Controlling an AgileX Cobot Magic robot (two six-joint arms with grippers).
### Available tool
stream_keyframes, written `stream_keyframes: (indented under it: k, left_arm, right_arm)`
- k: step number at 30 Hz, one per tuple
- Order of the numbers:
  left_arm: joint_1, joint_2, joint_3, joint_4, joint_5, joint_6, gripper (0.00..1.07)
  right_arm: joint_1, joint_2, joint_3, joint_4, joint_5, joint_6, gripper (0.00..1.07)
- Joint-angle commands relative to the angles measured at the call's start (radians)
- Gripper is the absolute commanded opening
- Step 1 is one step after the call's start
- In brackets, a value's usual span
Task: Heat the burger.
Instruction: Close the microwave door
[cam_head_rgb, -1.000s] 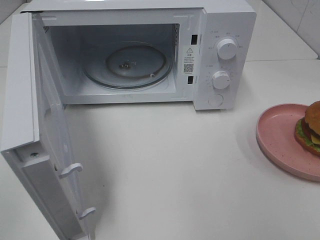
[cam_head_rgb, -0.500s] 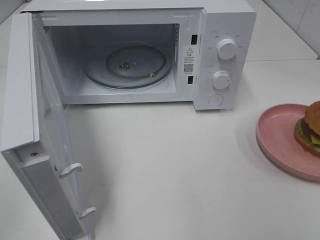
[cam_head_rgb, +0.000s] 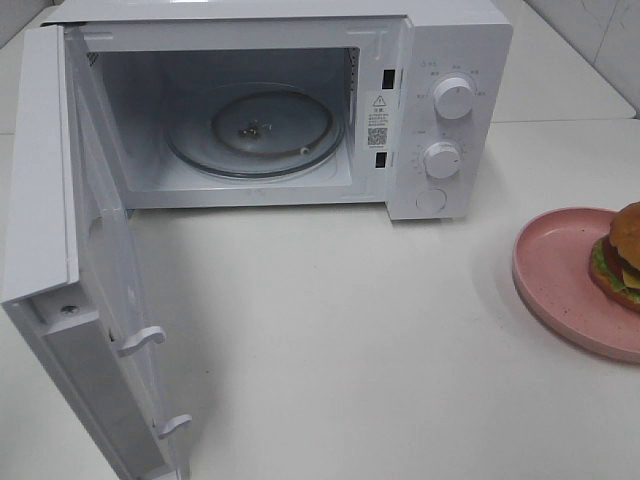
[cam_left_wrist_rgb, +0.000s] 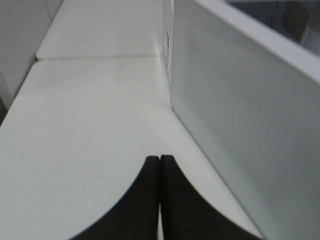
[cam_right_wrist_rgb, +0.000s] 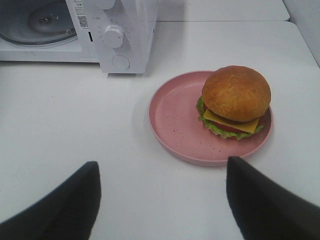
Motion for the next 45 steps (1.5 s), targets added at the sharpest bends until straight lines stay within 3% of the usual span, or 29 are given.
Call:
stream_keyframes:
  k: [1, 8, 11, 12, 13, 14, 15, 16, 17, 18, 19, 20, 22, 23, 24, 25, 27, 28, 29, 31, 32, 33, 35, 38, 39, 40, 41, 45]
  left_arm:
    - [0.001, 0.036, -0.007, -0.043, -0.156, -0.003, 0.0]
    - [0.001, 0.222, -0.007, -0.069, -0.268, -0.003, 0.0]
    - [0.001, 0.324, -0.007, -0.08, -0.305, 0.012, 0.0]
    - [0.001, 0.393, -0.007, -0.093, -0.336, 0.055, 0.0]
    - [0.001, 0.393, -0.007, -0.093, -0.336, 0.055, 0.0]
    - [0.001, 0.47, -0.007, -0.122, -0.368, 0.11, 0.0]
    - [0.001, 0.47, -0.007, -0.122, -0.368, 0.11, 0.0]
    - [0.001, 0.51, -0.007, -0.14, -0.387, 0.144, 0.0]
    - [0.001, 0.581, -0.007, -0.182, -0.418, 0.208, 0.0]
    - [0.001, 0.581, -0.007, -0.182, -0.418, 0.208, 0.0]
    - [0.001, 0.657, -0.007, -0.235, -0.448, 0.283, 0.0]
    - [0.001, 0.657, -0.007, -0.235, -0.448, 0.283, 0.0]
    - [0.001, 0.761, -0.007, -0.315, -0.487, 0.397, 0.0]
    - [0.001, 0.761, -0.007, -0.315, -0.487, 0.397, 0.0]
    - [0.001, 0.833, -0.008, -0.371, -0.512, 0.484, 0.0]
    - [0.001, 0.833, -0.008, -0.371, -0.512, 0.484, 0.0]
    - [0.001, 0.918, -0.009, -0.453, -0.541, 0.583, 0.0]
    - [0.001, 0.918, -0.009, -0.453, -0.541, 0.583, 0.0]
    - [0.001, 0.978, -0.009, -0.518, -0.558, 0.643, 0.0]
    - [0.001, 1.005, -0.009, -0.552, -0.566, 0.672, 0.0]
    - [0.001, 1.05, -0.009, -0.623, -0.576, 0.731, 0.0]
    - [0.001, 1.05, -0.009, -0.623, -0.576, 0.731, 0.0]
    - [0.001, 1.12, -0.009, -0.755, -0.586, 0.874, 0.0]
    - [0.001, 1.132, -0.009, -0.783, -0.587, 0.909, 0.0]
    - [0.001, 1.157, -0.009, -0.844, -0.587, 0.975, 0.0]
    - [0.001, 1.157, -0.009, -0.844, -0.587, 0.975, 0.0]
    - [0.001, 1.178, -0.009, -0.897, -0.587, 1.028, 0.0]
    - [0.001, 1.2, -0.011, -0.953, -0.587, 1.094, 0.0]
  right_arm:
    - [-0.002, -0.027, 0.003, 0.002, -0.011, -0.012, 0.67]
    - [-0.002, -0.027, 0.003, 0.002, -0.011, -0.012, 0.67]
    - [-0.002, -0.027, 0.003, 0.002, -0.011, -0.012, 0.67]
    - [-0.002, -0.027, 0.003, 0.002, -0.011, -0.012, 0.67]
    - [-0.002, -0.027, 0.003, 0.002, -0.011, -0.012, 0.67]
    - [-0.002, -0.027, 0.003, 0.002, -0.011, -0.012, 0.67]
    - [-0.002, -0.027, 0.003, 0.002, -0.011, -0.012, 0.67]
    - [-0.002, -0.027, 0.003, 0.002, -0.011, -0.012, 0.67]
    - [-0.002, -0.027, 0.003, 0.002, -0.011, -0.012, 0.67]
    - [-0.002, -0.027, 0.003, 0.002, -0.011, -0.012, 0.67]
    - [-0.002, -0.027, 0.003, 0.002, -0.011, -0.012, 0.67]
    - [-0.002, -0.027, 0.003, 0.002, -0.011, -0.012, 0.67]
    - [-0.002, -0.027, 0.003, 0.002, -0.011, -0.012, 0.67]
    - [-0.002, -0.027, 0.003, 0.002, -0.011, -0.012, 0.67]
    - [-0.002, -0.027, 0.003, 0.002, -0.011, -0.012, 0.67]
    - [-0.002, -0.027, 0.003, 0.002, -0.011, -0.012, 0.67]
    - [-0.002, -0.027, 0.003, 0.002, -0.011, -0.012, 0.67]
    - [-0.002, -0.027, 0.003, 0.002, -0.011, -0.012, 0.67]
    - [-0.002, -0.027, 0.003, 0.002, -0.011, -0.012, 0.67]
    - [-0.002, -0.027, 0.003, 0.002, -0.011, -0.012, 0.67]
    - [-0.002, -0.027, 0.003, 0.002, -0.011, -0.012, 0.67]
    - [-0.002, -0.027, 0.003, 0.002, -0.011, -0.012, 0.67]
    - [-0.002, -0.027, 0.003, 0.002, -0.011, -0.012, 0.67]
    - [-0.002, -0.027, 0.003, 0.002, -0.011, -0.012, 0.67]
    - [-0.002, -0.027, 0.003, 0.002, -0.011, -0.012, 0.67]
    - [-0.002, -0.027, 0.003, 0.002, -0.011, -0.012, 0.67]
    - [-0.002, -0.027, 0.003, 0.002, -0.011, -0.012, 0.67]
    - [-0.002, -0.027, 0.003, 0.002, -0.011, -0.012, 0.67]
